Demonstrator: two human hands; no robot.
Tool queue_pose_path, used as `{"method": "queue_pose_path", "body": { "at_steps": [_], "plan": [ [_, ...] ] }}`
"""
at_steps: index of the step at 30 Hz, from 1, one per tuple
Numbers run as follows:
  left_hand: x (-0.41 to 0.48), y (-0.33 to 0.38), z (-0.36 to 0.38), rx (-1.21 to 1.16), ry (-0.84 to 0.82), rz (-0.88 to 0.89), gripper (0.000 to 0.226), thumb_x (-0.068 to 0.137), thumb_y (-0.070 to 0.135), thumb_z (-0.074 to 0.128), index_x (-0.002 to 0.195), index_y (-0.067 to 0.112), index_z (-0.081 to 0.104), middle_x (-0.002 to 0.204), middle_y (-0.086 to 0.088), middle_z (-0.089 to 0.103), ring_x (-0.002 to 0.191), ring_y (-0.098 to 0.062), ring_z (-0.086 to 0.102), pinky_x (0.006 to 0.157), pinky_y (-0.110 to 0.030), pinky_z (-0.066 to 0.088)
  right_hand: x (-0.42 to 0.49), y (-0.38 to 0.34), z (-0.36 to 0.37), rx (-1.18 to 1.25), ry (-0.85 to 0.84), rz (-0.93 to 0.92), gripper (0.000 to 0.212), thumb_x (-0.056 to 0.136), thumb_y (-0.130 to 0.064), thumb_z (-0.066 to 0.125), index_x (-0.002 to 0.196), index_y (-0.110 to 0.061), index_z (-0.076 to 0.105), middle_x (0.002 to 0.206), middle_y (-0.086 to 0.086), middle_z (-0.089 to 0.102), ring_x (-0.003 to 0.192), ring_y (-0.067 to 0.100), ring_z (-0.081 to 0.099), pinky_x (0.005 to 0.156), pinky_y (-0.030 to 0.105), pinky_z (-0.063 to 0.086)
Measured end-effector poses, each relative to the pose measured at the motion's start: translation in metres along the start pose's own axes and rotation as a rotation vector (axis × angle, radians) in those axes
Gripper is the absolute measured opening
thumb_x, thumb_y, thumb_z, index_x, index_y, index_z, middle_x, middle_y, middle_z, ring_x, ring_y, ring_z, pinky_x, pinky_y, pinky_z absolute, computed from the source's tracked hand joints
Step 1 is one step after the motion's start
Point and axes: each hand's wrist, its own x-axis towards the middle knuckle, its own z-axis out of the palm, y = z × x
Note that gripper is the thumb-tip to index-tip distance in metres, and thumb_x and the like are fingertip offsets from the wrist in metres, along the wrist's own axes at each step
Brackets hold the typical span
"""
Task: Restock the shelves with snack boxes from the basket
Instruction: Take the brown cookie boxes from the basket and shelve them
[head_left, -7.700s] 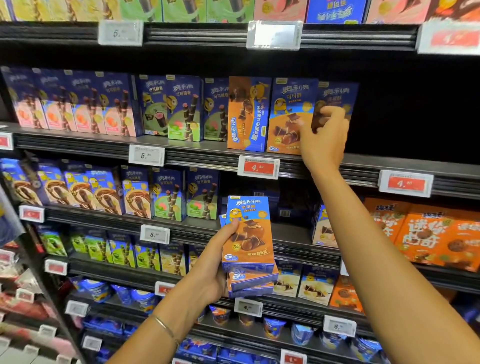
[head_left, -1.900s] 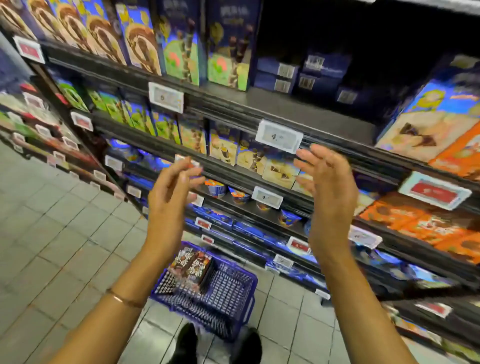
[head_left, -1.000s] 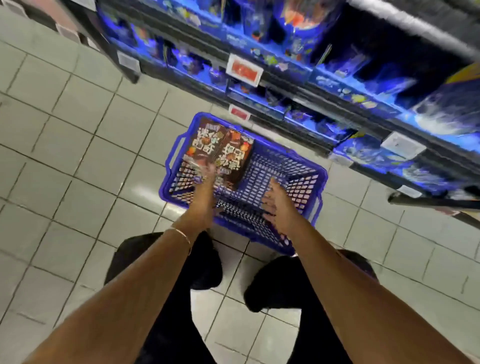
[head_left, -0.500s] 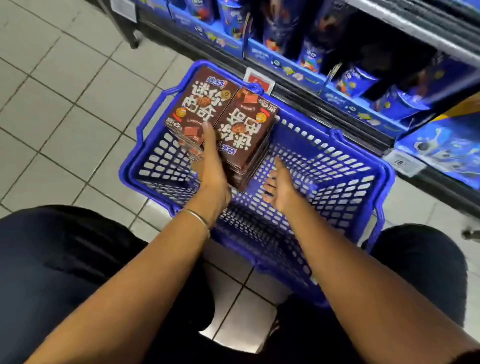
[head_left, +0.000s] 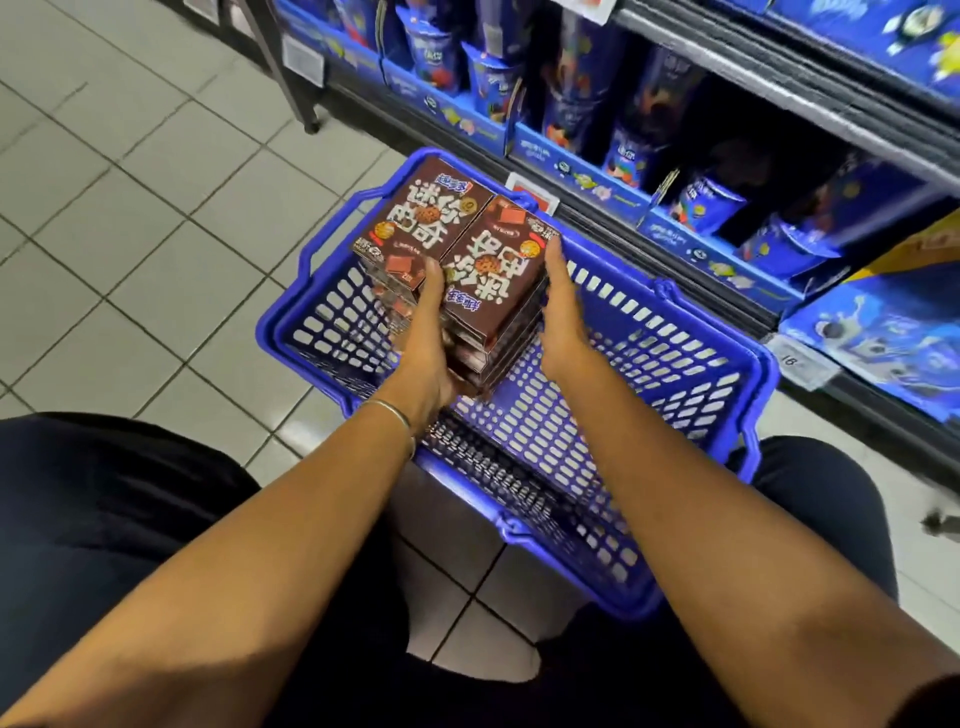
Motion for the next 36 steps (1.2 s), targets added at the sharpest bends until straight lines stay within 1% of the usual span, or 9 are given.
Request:
{"method": "queue_pose_path", "body": {
  "at_steps": [6,11,17,20,22,25,27,33,36],
  "plan": [
    [0.002,-0.003,-0.001,-0.038,-0.065,-0.047,0.058,0.092,0.081,0.052,0.07,0.039,0.084,0.08,0.005,0.082,0.067,-0.016,0.079,0.044,-0.039,0.059,-0.002,0.006,0.0,-0.108,-0.022,-0.031,0.089,0.076,-0.074,0.066,0.14,-0.014,0.049,0.14,0.01,0.058,0.127,0.032,0.055,0.108,0.054,0.045],
    [-0.002,-0.004,0.004,-0.105,-0.045,-0.056,0.063,0.094,0.075,0.057,0.09,0.018,0.084,0.082,-0.007,0.082,0.062,-0.024,0.079,0.038,-0.042,0.056,-0.007,0.005,-0.005,-0.126,-0.091,-0.014,0.089,0.066,-0.078,0.07,0.132,-0.022,0.053,0.133,0.005,0.062,0.119,0.026,0.06,0.1,0.051,0.049],
    [-0.013,-0.002,0.012,-0.105,-0.03,-0.093,0.075,0.092,0.075,0.059,0.136,0.015,0.068,0.131,-0.018,0.073,0.118,-0.04,0.071,0.086,-0.055,0.059,-0.008,-0.001,-0.011,-0.092,-0.188,0.033,0.07,0.066,-0.073,0.075,0.118,-0.027,0.062,0.109,-0.001,0.076,0.098,0.019,0.072,0.067,0.036,0.055],
    [-0.021,-0.002,0.014,-0.149,-0.029,-0.104,0.074,0.092,0.074,0.058,0.135,0.015,0.067,0.136,-0.019,0.07,0.12,-0.038,0.069,0.071,-0.048,0.061,-0.015,0.002,-0.014,-0.079,-0.136,0.009,0.057,0.065,-0.07,0.078,0.099,-0.029,0.058,0.097,-0.003,0.075,0.09,0.016,0.072,0.061,0.032,0.054],
    [-0.025,-0.002,0.013,-0.157,-0.024,-0.108,0.076,0.091,0.075,0.059,0.137,0.014,0.065,0.137,-0.02,0.069,0.122,-0.04,0.068,0.07,-0.05,0.062,-0.021,0.004,-0.015,-0.057,-0.119,0.0,0.062,0.064,-0.07,0.078,0.104,-0.026,0.061,0.096,-0.003,0.076,0.089,0.015,0.072,0.06,0.031,0.055],
    [-0.032,-0.003,0.016,-0.118,-0.016,-0.145,0.086,0.086,0.08,0.06,0.143,0.016,0.063,0.136,-0.017,0.071,0.127,-0.041,0.066,0.109,-0.061,0.045,-0.029,0.005,-0.016,-0.007,-0.112,0.001,0.075,0.061,-0.071,0.079,0.115,-0.024,0.056,0.109,0.002,0.073,0.096,0.02,0.071,0.063,0.039,0.06],
    [-0.037,-0.005,0.018,-0.096,-0.001,-0.165,0.089,0.082,0.082,0.061,0.143,0.018,0.064,0.132,-0.012,0.074,0.129,-0.036,0.065,0.12,-0.06,0.03,-0.036,0.003,-0.015,0.036,-0.104,0.005,0.076,0.058,-0.072,0.08,0.112,-0.027,0.052,0.114,0.003,0.068,0.101,0.025,0.067,0.077,0.055,0.059],
    [-0.05,-0.001,0.03,-0.014,0.014,-0.065,0.067,0.085,0.079,0.06,0.12,0.024,0.072,0.109,-0.001,0.082,0.112,-0.028,0.073,0.091,-0.046,0.047,-0.053,-0.01,-0.015,0.114,-0.156,-0.072,0.105,0.05,-0.074,0.086,0.138,-0.035,0.043,0.133,0.001,0.063,0.114,0.027,0.066,0.089,0.062,0.055],
    [-0.056,0.005,0.041,-0.015,-0.071,-0.043,0.058,0.087,0.076,0.061,0.116,0.026,0.072,0.109,0.0,0.082,0.103,-0.024,0.078,0.088,-0.044,0.05,-0.059,-0.022,-0.018,0.161,-0.281,-0.103,0.094,0.062,-0.059,0.088,0.14,-0.039,0.04,0.121,0.001,0.073,0.107,0.027,0.072,0.089,0.062,0.055]
  ]
}}
